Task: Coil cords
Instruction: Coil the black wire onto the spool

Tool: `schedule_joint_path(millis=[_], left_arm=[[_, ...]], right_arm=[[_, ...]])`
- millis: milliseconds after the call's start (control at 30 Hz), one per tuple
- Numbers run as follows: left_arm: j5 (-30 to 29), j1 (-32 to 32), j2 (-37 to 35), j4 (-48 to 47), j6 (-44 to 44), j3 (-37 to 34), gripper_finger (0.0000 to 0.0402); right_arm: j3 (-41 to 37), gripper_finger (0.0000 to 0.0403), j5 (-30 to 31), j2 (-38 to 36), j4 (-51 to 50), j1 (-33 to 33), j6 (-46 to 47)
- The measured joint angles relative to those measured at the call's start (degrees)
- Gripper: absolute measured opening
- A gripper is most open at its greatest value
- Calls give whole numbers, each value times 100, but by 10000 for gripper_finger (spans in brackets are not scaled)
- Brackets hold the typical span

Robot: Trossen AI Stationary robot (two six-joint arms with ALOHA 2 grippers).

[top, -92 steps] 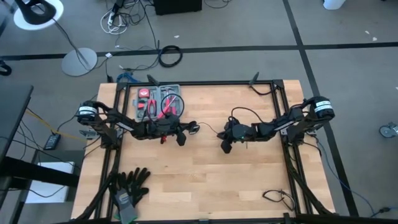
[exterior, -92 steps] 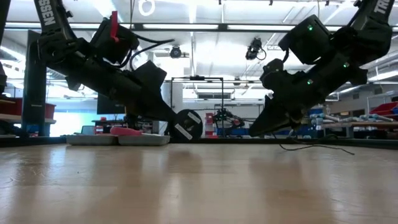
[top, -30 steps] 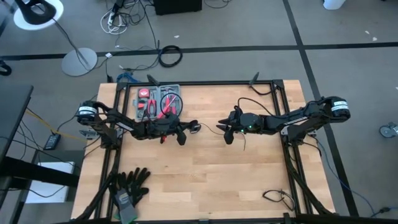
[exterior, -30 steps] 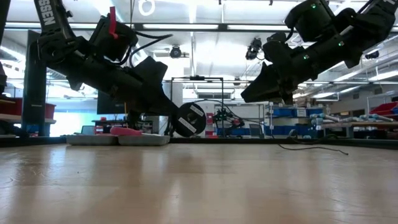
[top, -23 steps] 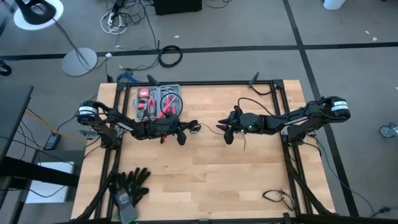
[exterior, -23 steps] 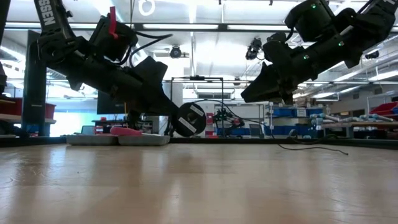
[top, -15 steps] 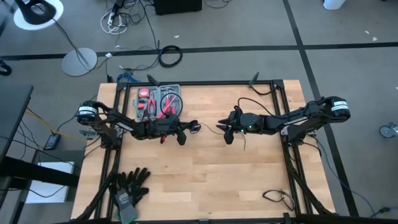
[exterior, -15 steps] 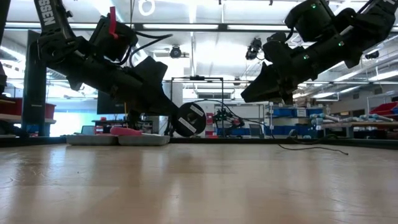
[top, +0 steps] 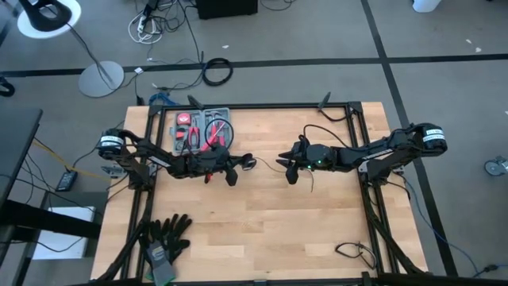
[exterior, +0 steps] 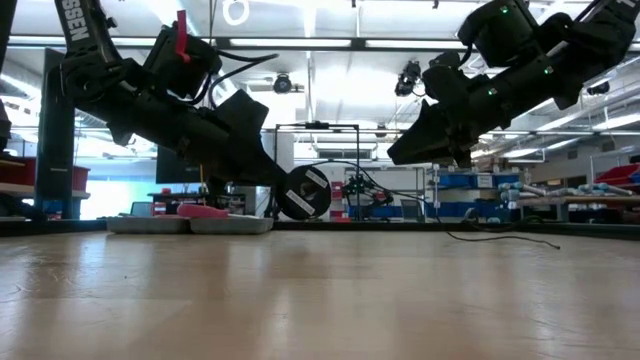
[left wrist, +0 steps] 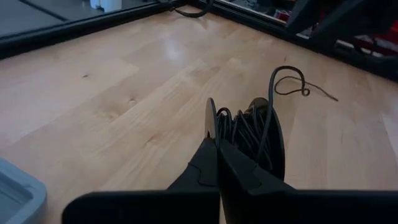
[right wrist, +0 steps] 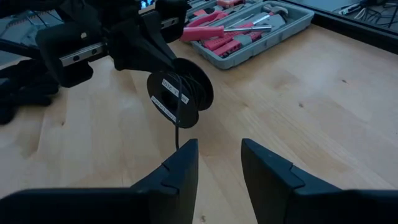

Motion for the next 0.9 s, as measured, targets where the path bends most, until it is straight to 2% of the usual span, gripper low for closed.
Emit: schedule_joint_path(millis=[533, 900], left_arm=[[0, 2, 0, 52, 42, 0, 0], [0, 2, 0, 51, 41, 0, 0]], right_arm=[[0, 123, 1, 2, 56, 5, 35], [7, 122, 1, 2, 728, 18, 71]])
